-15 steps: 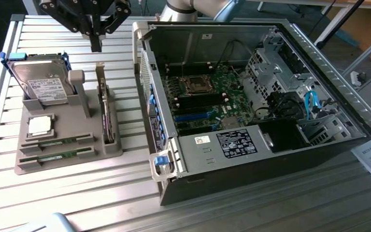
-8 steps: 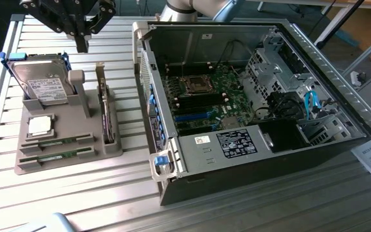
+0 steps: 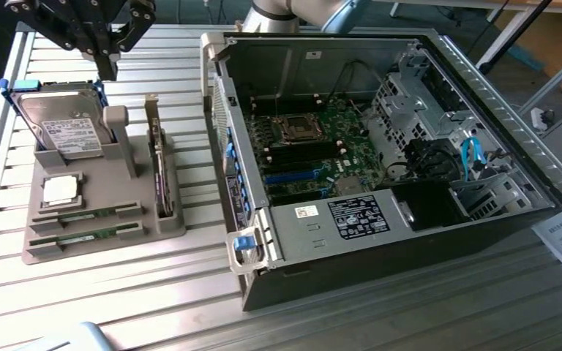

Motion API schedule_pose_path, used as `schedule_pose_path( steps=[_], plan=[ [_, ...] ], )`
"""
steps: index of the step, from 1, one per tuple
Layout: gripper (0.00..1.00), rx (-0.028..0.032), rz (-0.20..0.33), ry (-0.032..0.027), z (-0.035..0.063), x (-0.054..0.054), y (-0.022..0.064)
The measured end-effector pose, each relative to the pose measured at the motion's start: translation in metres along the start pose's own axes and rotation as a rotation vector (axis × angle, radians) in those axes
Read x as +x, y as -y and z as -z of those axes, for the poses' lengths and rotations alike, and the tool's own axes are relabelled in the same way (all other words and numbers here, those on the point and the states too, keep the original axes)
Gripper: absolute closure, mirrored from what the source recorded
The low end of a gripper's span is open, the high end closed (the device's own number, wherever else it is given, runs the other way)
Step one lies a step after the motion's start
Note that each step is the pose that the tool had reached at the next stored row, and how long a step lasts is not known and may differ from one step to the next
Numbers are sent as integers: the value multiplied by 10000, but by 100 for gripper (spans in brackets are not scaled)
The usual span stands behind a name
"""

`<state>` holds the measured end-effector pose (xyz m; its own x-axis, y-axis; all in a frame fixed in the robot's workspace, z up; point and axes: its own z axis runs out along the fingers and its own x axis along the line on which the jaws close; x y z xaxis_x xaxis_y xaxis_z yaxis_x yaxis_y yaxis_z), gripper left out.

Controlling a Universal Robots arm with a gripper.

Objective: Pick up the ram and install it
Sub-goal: 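Reach for the ram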

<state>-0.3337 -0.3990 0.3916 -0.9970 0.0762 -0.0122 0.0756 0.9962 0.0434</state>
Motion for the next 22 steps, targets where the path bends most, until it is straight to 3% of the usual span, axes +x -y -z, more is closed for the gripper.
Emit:
schedule_pose_path(
  steps=[15, 19, 22],
  plan=[
    [89, 4, -3, -53, -1, 325, 25],
    [89, 5, -3, -62, -1, 334, 26],
    [89, 7, -6, -105, -3, 335, 25]
  ],
)
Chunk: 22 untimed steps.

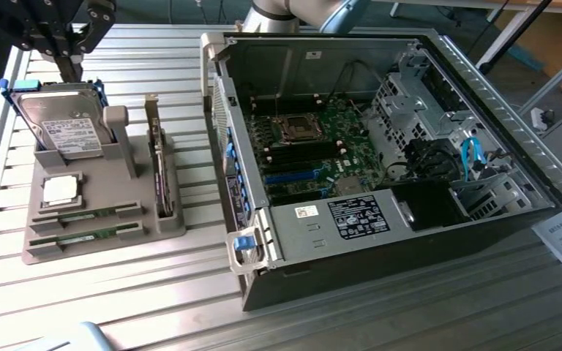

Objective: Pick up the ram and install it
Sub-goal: 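Reach for the ram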

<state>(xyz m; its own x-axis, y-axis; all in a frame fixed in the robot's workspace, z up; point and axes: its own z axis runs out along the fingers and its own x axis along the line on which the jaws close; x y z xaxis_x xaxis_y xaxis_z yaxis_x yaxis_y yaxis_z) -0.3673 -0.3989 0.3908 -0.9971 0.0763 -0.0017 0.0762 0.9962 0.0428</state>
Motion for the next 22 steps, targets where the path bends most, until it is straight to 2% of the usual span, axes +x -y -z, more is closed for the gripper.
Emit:
schedule_pose_path(
  steps=[2, 5, 15, 22],
  plan=[
    [89, 6, -2, -61, 0, 0, 0],
    [89, 11, -3, -105, 0, -1, 0],
    [89, 9, -5, -104, -2, 1, 5],
    [89, 9, -3, -105, 2, -4, 65]
  ],
)
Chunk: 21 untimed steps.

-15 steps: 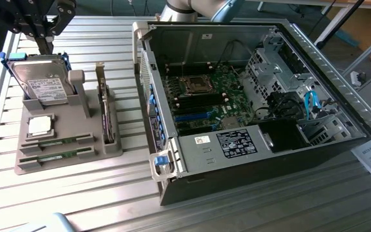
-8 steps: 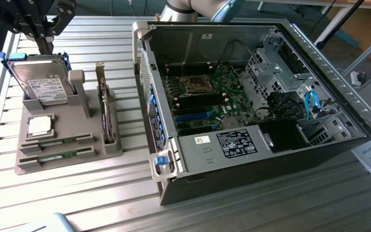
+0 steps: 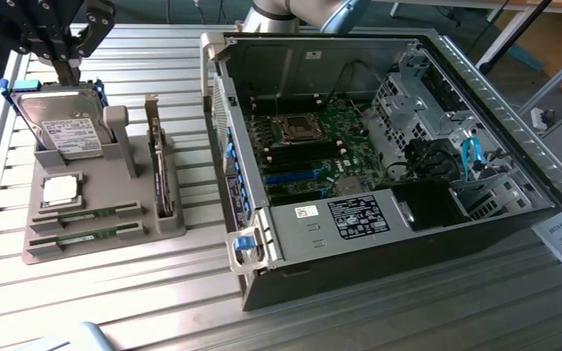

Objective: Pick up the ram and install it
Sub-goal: 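Reach for the ram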

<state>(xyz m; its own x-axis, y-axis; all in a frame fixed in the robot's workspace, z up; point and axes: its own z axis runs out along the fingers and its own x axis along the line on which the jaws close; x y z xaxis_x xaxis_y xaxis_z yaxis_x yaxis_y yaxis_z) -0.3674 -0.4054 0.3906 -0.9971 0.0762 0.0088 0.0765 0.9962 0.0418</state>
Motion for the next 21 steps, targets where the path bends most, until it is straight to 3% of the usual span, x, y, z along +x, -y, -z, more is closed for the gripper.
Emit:
schedule_pose_path(
  steps=[21],
  plan=[
    [89, 0, -7, 0, 11, -16, 257]
  ],
)
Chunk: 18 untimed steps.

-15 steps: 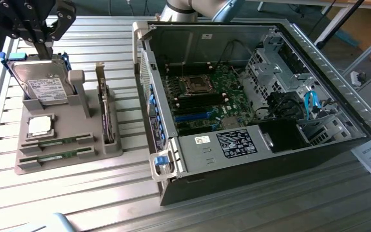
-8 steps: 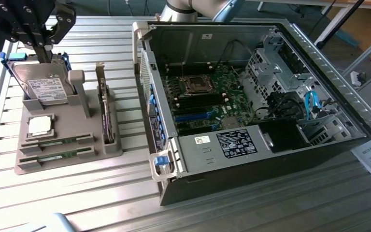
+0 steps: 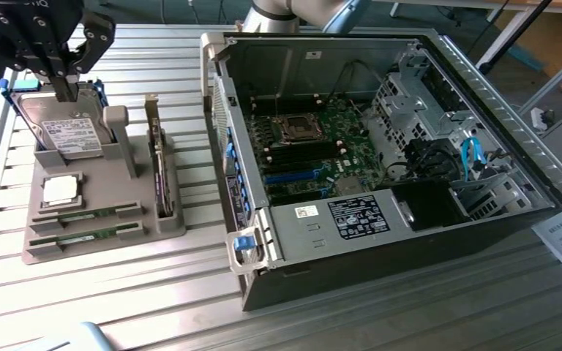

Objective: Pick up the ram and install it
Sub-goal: 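Reach for the ram, then pick up the ram and move it above insertion slot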

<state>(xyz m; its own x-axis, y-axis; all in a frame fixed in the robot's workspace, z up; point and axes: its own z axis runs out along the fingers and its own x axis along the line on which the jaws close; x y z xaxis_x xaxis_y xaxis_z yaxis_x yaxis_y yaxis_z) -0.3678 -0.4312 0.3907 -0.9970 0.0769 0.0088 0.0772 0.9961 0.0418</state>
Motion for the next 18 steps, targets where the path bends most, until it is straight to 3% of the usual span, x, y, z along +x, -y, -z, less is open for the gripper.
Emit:
schedule_pose_path(
  steps=[6, 10, 18],
  plan=[
    [89, -1, -4, 1, 3, -5, 80],
    [89, 0, -11, 0, 8, -10, 184],
    [89, 0, -11, 1, 8, -11, 196]
  ],
)
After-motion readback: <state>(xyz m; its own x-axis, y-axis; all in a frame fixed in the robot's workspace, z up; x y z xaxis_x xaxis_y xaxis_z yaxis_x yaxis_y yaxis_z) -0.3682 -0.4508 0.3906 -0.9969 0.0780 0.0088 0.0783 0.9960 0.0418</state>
